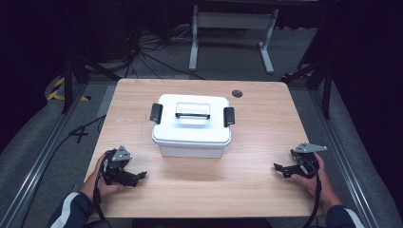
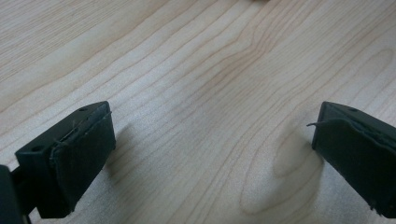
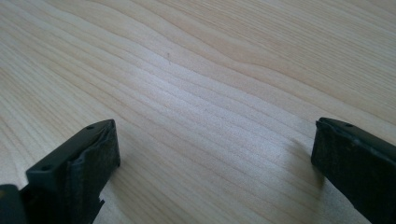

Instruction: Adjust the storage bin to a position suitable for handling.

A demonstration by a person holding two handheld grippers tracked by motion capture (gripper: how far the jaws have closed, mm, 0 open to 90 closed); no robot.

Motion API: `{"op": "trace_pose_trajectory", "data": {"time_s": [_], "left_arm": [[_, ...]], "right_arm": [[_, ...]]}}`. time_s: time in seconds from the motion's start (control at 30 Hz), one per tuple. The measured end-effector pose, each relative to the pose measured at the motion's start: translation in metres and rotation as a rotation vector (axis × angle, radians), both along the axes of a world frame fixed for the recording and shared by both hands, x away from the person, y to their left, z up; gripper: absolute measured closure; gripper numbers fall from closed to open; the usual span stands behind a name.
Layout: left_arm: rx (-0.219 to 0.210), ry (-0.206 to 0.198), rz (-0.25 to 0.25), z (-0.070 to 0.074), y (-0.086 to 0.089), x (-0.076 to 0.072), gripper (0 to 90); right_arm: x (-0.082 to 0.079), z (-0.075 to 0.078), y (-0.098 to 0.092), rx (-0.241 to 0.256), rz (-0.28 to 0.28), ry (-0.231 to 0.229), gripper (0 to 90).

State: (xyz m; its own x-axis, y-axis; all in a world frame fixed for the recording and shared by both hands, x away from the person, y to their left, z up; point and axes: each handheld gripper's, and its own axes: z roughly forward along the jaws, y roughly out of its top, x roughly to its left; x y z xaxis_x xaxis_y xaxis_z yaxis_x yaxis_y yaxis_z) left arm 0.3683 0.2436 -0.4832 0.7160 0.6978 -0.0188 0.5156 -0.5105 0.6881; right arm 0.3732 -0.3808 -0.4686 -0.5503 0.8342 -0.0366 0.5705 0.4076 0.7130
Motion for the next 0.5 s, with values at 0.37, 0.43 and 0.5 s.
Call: {"op": "trace_pose_trajectory", "data": {"time_s": [0.37, 0.43, 0.5], "left_arm": [[0.003, 0.002, -0.041, 0.000, 0.002, 0.004, 0.0], [-0.001, -0.003, -0.039, 0.000, 0.002, 0.004, 0.0], [-0.003, -0.002, -0.037, 0.000, 0.002, 0.004, 0.0]], "right_arm": [[0.001, 0.005, -0.001, -0.022, 0.050, 0.024, 10.2], [0.000, 0.009, 0.001, -0.045, 0.061, 0.024, 16.1], [0.001, 0.012, 0.003, -0.062, 0.083, 0.038, 21.5]]}}
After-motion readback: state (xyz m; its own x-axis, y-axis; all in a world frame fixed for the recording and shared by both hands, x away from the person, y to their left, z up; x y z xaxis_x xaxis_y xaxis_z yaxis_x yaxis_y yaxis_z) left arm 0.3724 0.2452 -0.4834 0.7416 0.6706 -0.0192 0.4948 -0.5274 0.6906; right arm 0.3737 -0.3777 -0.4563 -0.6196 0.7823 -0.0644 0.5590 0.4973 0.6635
